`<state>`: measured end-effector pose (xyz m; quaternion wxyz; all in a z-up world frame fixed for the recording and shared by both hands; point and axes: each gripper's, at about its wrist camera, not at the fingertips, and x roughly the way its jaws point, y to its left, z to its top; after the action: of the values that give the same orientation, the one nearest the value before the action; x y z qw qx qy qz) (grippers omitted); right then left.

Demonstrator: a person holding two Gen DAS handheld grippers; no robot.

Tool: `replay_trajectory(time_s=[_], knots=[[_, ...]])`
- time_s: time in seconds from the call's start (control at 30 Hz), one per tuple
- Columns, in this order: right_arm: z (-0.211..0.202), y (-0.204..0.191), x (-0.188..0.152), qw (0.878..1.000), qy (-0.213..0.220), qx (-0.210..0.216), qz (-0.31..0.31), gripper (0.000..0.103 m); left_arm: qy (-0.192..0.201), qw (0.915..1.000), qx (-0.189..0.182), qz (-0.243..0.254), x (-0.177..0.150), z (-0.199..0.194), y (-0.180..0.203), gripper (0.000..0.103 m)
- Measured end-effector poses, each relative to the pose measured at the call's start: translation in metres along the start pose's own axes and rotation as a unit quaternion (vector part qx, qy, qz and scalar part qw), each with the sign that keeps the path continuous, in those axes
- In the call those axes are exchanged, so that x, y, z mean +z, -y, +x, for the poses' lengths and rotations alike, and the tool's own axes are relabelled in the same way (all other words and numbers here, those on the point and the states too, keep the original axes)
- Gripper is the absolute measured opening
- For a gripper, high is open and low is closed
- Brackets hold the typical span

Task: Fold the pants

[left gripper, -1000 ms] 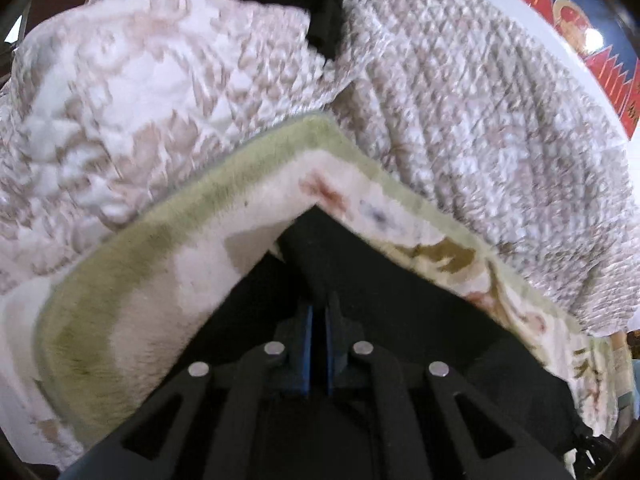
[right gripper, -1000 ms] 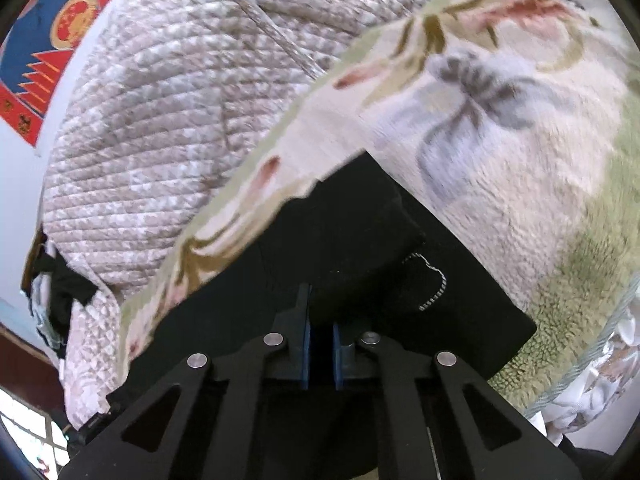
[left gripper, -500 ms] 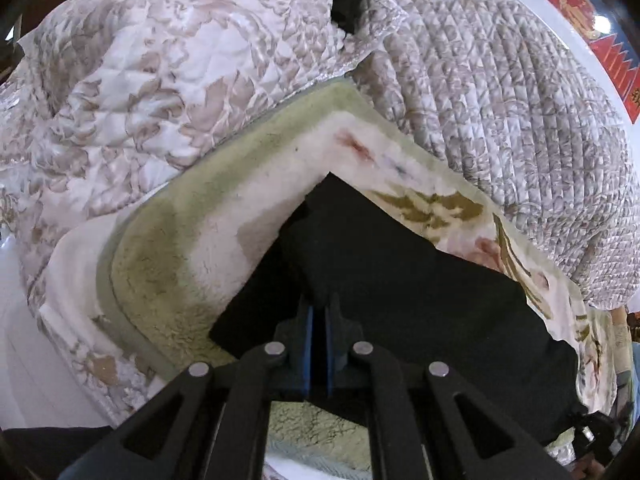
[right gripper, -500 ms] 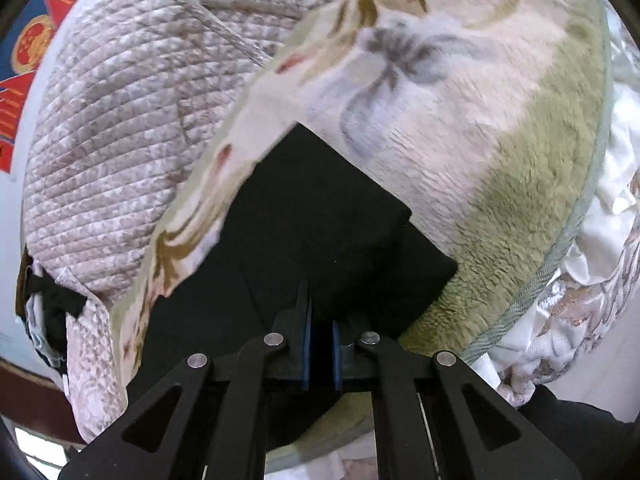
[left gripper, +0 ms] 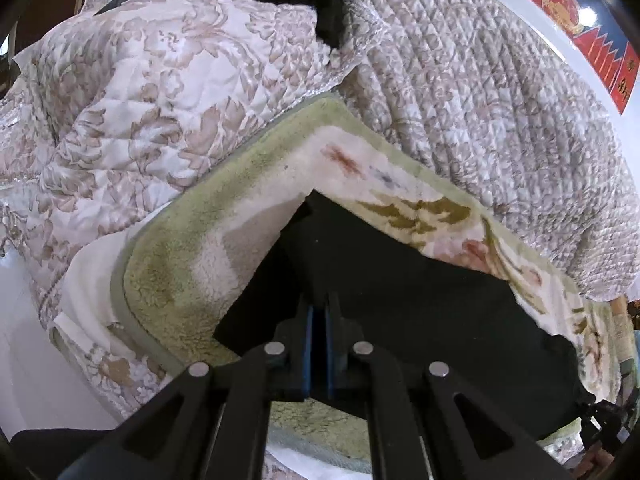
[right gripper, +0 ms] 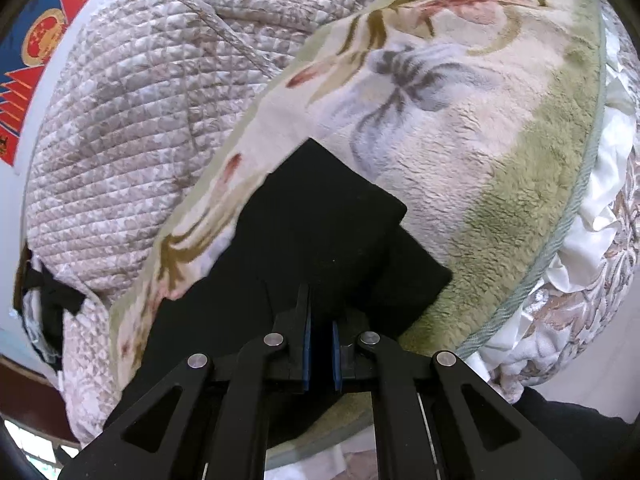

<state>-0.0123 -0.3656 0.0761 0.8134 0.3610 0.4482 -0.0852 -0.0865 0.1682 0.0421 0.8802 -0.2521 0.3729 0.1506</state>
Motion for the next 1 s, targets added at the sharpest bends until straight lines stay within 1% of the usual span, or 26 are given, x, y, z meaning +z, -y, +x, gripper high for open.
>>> replay_trajectory(time_s=[0.07,0.13,0.23,0.27,0.33,0.4,0.43,0.5,0.57,0.6,0.67,0.7,0.73,0.77,0.8,0.83,0.87,0.9,0.93,0.97,1.0], knots=[[0.006,0.007,-0.003,1.0,-0.01,-0.008,0.013,0.007,-0.018,0.9998,0.008,-0.006,-0.004,0.007,-0.004,0.007],[0.002,0.009,-0.004,1.0,-0.004,-0.004,0.017,0.007,-0.018,0.9998,0.008,-0.007,-0.006,0.005,-0.005,0.007],[-0.002,0.003,-0.003,1.0,0.006,-0.007,0.0,0.007,-0.01,0.9999,0.012,0.005,-0.005,0.003,-0.001,0.007],[0.001,0.004,-0.004,1.0,0.001,-0.012,0.001,0.007,-0.014,0.9998,0.016,0.005,-0.005,0.006,-0.002,0.007],[0.005,0.012,-0.005,1.0,-0.009,-0.017,0.023,0.008,-0.03,0.9992,0.024,0.001,-0.008,0.011,-0.004,0.007],[-0.001,0.012,-0.006,1.0,0.001,-0.019,0.02,0.01,-0.032,0.9989,0.034,0.006,-0.011,0.01,-0.004,0.011],[-0.005,0.01,-0.006,1.0,0.009,-0.023,0.016,0.01,-0.029,0.9985,0.047,0.007,-0.011,0.008,-0.005,0.011],[-0.017,0.01,-0.005,0.999,0.026,-0.04,0.016,0.017,-0.018,0.9971,0.075,0.002,-0.008,0.001,-0.01,0.012],[-0.028,0.009,-0.004,0.997,0.045,-0.059,0.016,0.018,0.0,0.9943,0.107,-0.004,-0.004,-0.008,-0.015,0.012],[-0.034,0.007,-0.004,0.995,0.062,-0.076,0.01,0.018,0.006,0.9935,0.113,-0.008,-0.002,-0.012,-0.017,0.012],[-0.044,-0.002,-0.004,0.992,0.091,-0.086,-0.014,0.018,0.018,0.994,0.108,-0.008,0.0,-0.019,-0.016,0.012],[-0.047,-0.008,-0.004,0.991,0.1,-0.088,-0.029,0.018,0.023,0.9948,0.099,-0.003,0.001,-0.022,-0.013,0.012],[-0.047,-0.018,-0.006,0.989,0.105,-0.082,-0.058,0.018,0.026,0.996,0.085,0.006,0.001,-0.024,-0.006,0.013],[-0.045,-0.026,-0.007,0.988,0.104,-0.077,-0.083,0.018,0.025,0.9973,0.068,0.015,0.001,-0.022,0.001,0.02],[-0.041,-0.034,-0.01,0.986,0.1,-0.078,-0.107,0.018,0.018,0.9984,0.047,0.025,0.0,-0.019,0.009,0.029],[-0.033,-0.042,-0.014,0.984,0.087,-0.079,-0.134,0.018,0.011,0.9988,0.032,0.034,-0.002,-0.016,0.016,0.031],[-0.027,-0.047,-0.017,0.983,0.076,-0.075,-0.148,0.018,0.005,0.9988,0.022,0.044,-0.004,-0.012,0.023,0.033],[-0.021,-0.05,-0.02,0.982,0.064,-0.073,-0.162,0.019,0.001,0.9983,0.014,0.056,-0.007,-0.007,0.029,0.033],[-0.009,-0.05,-0.025,0.981,0.041,-0.081,-0.174,0.019,-0.007,0.9977,0.011,0.067,-0.011,0.0,0.035,0.034],[-0.001,-0.049,-0.027,0.979,0.023,-0.092,-0.178,0.025,-0.024,0.9967,0.008,0.077,-0.016,0.009,0.04,0.035],[0.008,-0.046,-0.029,0.978,0.001,-0.104,-0.18,0.028,-0.044,0.9957,0.009,0.081,-0.02,0.016,0.042,0.035]])
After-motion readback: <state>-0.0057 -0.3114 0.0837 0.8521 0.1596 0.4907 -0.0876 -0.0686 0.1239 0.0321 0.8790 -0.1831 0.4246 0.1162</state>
